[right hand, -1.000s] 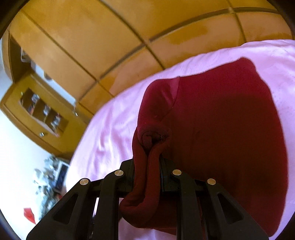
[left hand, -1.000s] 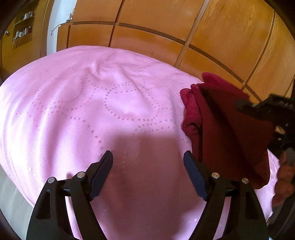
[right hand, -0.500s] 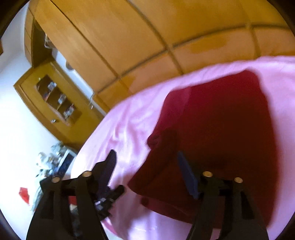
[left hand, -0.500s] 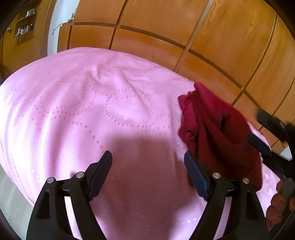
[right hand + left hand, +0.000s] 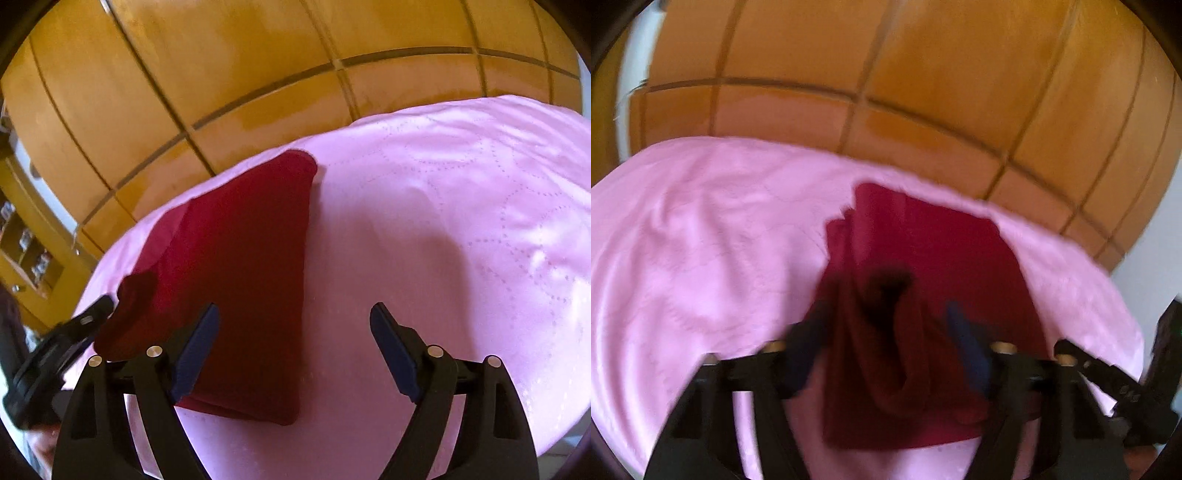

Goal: Fold small clothes
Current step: 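Grasp the folded bundle with the left tool and press it flat, then release the bundle and hold both tools open above it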

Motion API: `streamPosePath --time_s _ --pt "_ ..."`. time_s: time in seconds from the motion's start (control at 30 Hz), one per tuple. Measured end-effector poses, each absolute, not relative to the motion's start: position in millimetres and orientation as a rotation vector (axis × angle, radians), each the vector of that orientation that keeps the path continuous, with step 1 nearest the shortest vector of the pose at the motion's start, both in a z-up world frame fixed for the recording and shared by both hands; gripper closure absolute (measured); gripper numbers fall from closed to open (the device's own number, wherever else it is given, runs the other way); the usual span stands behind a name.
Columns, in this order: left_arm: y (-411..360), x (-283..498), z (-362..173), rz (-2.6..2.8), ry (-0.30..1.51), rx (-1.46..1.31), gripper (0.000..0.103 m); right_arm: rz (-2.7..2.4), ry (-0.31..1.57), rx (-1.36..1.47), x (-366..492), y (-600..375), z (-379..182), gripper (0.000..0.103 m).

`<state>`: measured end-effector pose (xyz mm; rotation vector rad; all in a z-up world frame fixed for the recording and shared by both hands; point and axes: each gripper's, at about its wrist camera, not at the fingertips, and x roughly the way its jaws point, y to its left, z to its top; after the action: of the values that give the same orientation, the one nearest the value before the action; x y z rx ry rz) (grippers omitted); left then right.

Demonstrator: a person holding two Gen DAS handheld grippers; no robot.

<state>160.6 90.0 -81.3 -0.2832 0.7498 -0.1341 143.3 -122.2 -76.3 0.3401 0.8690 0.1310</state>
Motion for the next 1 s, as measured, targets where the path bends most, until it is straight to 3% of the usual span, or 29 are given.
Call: streamPosePath --time_s 0.03,0.1,0.3,0.47,0.77,0.9,1.0 --pt "86.1 168.7 -89.8 -0.126 0.805 -0.265 0.082 0.139 0.879 0.316 147.0 -119.0 -78.0 0.017" --pt "88.9 171.2 -94.0 -0.142 0.832 -0.296 0.087 0.150 0.908 0.241 157.5 -104.9 -84.7 0.016" --pt "113.6 133.9 -65.1 -0.240 0.774 -0.374 0.092 0.172 0.925 0.175 153.7 -103.1 -85.8 0.016" --pt "119.8 137.4 -112.4 -0.175 0.884 -0.382 0.092 0.219 0.995 0.083 148.4 -89.2 -108.2 0.014" --pt "138.7 130.6 -124.9 -0.133 0.835 -0.480 0.051 0.237 0.938 0.097 136.1 -94.3 -105.4 0.012" --pt "139.1 114.0 -91.6 -0.073 0.733 -0.420 0.047 0.238 0.903 0.173 130.4 -108.3 -90.2 0.012" --pt "125.5 113.8 -67.8 -0.074 0.673 -0.338 0.037 0.204 0.857 0.211 134.3 -123.0 -75.4 0.011"
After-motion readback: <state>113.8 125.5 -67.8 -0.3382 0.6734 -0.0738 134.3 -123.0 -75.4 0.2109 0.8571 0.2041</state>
